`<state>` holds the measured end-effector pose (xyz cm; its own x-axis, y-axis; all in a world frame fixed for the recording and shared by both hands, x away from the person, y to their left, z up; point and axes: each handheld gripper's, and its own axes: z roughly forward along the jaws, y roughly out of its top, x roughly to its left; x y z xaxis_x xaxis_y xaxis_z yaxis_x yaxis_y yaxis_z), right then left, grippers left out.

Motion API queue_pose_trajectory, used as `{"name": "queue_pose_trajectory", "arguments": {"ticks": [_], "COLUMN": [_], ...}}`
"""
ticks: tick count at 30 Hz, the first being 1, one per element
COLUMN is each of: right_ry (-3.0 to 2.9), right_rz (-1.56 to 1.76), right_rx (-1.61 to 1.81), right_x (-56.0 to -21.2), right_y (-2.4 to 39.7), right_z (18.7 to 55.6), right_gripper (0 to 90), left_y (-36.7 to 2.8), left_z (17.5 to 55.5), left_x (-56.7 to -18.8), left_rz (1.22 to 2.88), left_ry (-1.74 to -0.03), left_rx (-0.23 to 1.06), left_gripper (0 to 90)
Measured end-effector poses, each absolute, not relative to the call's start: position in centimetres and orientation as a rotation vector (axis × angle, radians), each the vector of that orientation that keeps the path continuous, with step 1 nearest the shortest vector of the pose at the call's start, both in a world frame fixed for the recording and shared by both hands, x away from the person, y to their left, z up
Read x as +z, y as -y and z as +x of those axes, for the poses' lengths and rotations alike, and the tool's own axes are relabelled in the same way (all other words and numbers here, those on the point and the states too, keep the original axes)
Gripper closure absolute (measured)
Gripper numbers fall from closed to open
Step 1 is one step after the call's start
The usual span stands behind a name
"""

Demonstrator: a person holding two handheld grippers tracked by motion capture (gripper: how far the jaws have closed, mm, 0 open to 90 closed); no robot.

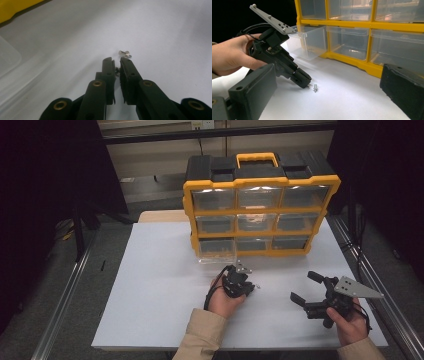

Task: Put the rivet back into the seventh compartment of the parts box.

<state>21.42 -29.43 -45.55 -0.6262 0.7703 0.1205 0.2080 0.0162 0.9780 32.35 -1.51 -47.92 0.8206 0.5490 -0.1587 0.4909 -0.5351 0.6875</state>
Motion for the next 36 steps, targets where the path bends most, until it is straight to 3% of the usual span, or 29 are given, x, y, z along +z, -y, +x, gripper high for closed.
{"name": "queue_pose_trajectory", "arguments": {"ticks": [36], "right_ry": [-1.852], "right_rz": [0.993], "right_rx": [1.638], "right_x": [-45.6], "right_y": [29.5], "right_z": [21.5], "right_gripper": [0.4], "left_y": [0.5], "left_z": [33.5], "left_x": [-44.8], "left_rz": [2.112], "left_ry": [-0.88], "left_rx": [0.094], "left_gripper": [83.2]}}
